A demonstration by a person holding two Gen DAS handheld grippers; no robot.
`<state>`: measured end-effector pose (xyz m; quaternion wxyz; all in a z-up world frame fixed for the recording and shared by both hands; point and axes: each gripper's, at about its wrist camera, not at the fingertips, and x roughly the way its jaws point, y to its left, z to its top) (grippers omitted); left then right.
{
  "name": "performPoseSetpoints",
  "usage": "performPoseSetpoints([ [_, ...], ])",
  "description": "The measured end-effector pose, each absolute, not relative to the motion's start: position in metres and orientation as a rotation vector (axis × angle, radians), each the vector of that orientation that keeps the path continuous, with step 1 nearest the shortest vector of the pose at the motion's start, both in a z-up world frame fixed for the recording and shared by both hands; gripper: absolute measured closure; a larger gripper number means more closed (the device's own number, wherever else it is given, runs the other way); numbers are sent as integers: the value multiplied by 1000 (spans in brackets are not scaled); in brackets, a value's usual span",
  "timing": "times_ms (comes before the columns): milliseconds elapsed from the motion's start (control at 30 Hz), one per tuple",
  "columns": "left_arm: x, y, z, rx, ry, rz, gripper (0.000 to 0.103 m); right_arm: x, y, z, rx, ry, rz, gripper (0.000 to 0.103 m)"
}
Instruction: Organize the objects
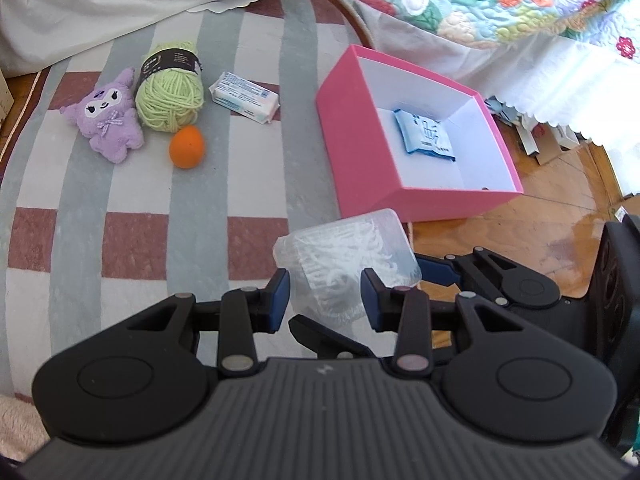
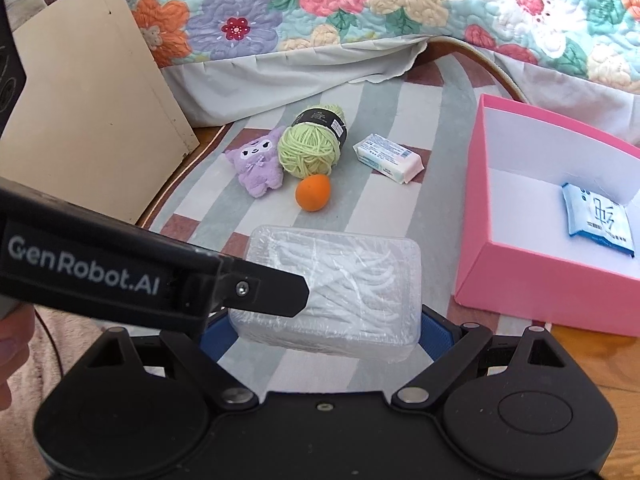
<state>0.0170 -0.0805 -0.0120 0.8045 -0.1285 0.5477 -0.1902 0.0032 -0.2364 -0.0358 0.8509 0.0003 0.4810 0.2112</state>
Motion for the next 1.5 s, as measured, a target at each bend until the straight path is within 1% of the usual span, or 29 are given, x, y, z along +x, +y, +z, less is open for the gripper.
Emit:
performPoseSetpoints([
  [267, 6, -92, 11, -254, 1178, -433, 65, -7, -245, -14, -4, 1037, 426, 8],
  [700, 17, -130, 39, -220, 1165, -523, 64, -9, -277, 13, -39, 988, 359, 8],
  [1500, 74, -245, 46, -145, 1124, -613, 63, 34, -376, 12, 14, 914, 221, 9],
])
